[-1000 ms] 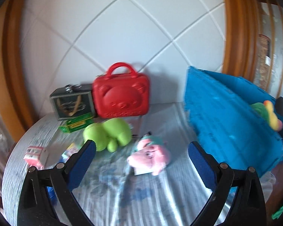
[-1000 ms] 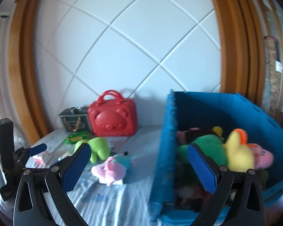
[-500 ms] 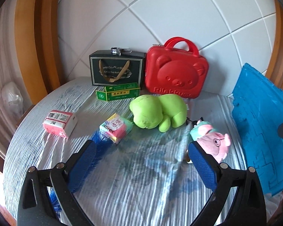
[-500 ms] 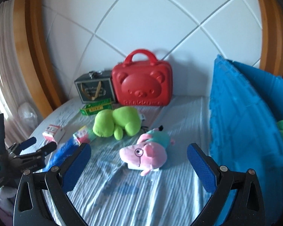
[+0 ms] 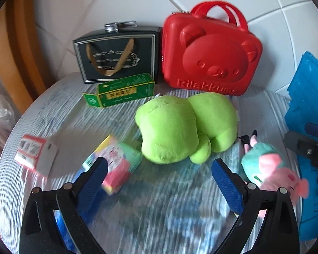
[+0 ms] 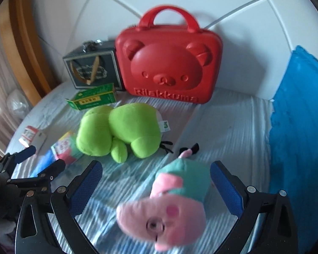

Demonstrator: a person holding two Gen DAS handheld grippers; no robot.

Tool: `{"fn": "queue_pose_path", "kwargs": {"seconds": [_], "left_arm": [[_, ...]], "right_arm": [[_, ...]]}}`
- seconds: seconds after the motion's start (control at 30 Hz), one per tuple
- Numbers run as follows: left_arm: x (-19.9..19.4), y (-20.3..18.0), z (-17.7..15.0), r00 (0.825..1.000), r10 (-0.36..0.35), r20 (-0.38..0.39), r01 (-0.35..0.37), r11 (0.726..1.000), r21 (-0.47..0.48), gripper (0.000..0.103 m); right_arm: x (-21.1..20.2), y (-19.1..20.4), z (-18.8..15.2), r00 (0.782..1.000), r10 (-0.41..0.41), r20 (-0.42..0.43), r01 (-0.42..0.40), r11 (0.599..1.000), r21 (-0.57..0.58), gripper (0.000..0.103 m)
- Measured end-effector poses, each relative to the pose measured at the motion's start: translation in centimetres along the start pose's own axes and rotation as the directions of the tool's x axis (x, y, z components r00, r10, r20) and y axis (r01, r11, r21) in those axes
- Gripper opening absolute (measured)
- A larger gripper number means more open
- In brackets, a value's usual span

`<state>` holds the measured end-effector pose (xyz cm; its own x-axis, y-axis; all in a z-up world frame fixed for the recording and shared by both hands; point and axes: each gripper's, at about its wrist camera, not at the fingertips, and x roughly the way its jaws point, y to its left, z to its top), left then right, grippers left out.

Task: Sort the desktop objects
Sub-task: 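Grasp the green frog plush with both tools from either side, then lift the green frog plush with both tools and carry it to the crate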

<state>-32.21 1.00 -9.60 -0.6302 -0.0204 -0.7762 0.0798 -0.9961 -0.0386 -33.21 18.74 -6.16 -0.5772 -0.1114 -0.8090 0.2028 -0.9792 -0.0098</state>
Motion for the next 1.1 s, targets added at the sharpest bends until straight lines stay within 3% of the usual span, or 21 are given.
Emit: {"fn": "queue_pose_path", "kwargs": {"seconds": [0.2, 0.33, 0.47, 0.6, 0.73, 0.8, 0.83, 0.93, 1.1], "left_arm": [[7.2, -1.0, 2.0, 0.995, -0.009, -0.103, 0.015, 0.998, 0.060, 0.099], [10.5, -1.3, 2.5, 0.990, -0.020, -0.142, 0.030, 0.997, 0.069, 0.099], [11.9, -1.3, 3.0, 0.986, -0.055, -0.154, 0.068, 0.995, 0.079, 0.101], [12.8, -1.3, 3.4, 0.988, -0.047, -0.145, 0.059, 0.995, 0.081, 0.101], [13.7, -0.9, 3.8, 0.988, -0.054, -0.148, 0.063, 0.996, 0.055, 0.101], [13.9, -0.8, 3.9, 0.986, -0.079, -0.146, 0.088, 0.995, 0.053, 0.095], [13.8, -0.9, 3.8, 0.987, -0.082, -0.138, 0.090, 0.994, 0.058, 0.092], [12.9, -1.5, 3.6, 0.991, -0.066, -0.113, 0.076, 0.993, 0.086, 0.082], [10.1, -2.1, 3.0, 0.997, -0.059, -0.058, 0.065, 0.990, 0.123, 0.080]], "right_arm": [[8.2, -0.1, 1.8, 0.992, -0.003, -0.129, 0.002, 1.000, -0.006, 0.103], [11.5, -0.1, 2.4, 0.980, 0.045, -0.195, -0.043, 0.999, 0.013, 0.103], [13.8, 0.6, 3.2, 0.969, 0.053, -0.242, -0.055, 0.998, -0.003, 0.103], [16.7, 1.0, 4.1, 0.946, 0.079, -0.313, -0.081, 0.997, 0.008, 0.103], [18.0, 1.0, 4.8, 0.938, 0.119, -0.326, -0.115, 0.993, 0.031, 0.103], [17.8, 1.1, 4.9, 0.939, 0.142, -0.312, -0.141, 0.990, 0.028, 0.094], [17.6, 1.2, 4.8, 0.937, 0.168, -0.305, -0.167, 0.985, 0.030, 0.073], [16.6, 1.6, 4.4, 0.953, 0.124, -0.276, -0.133, 0.991, -0.015, 0.060], [14.0, 1.5, 3.7, 0.969, 0.132, -0.209, -0.140, 0.990, -0.023, 0.054]]}}
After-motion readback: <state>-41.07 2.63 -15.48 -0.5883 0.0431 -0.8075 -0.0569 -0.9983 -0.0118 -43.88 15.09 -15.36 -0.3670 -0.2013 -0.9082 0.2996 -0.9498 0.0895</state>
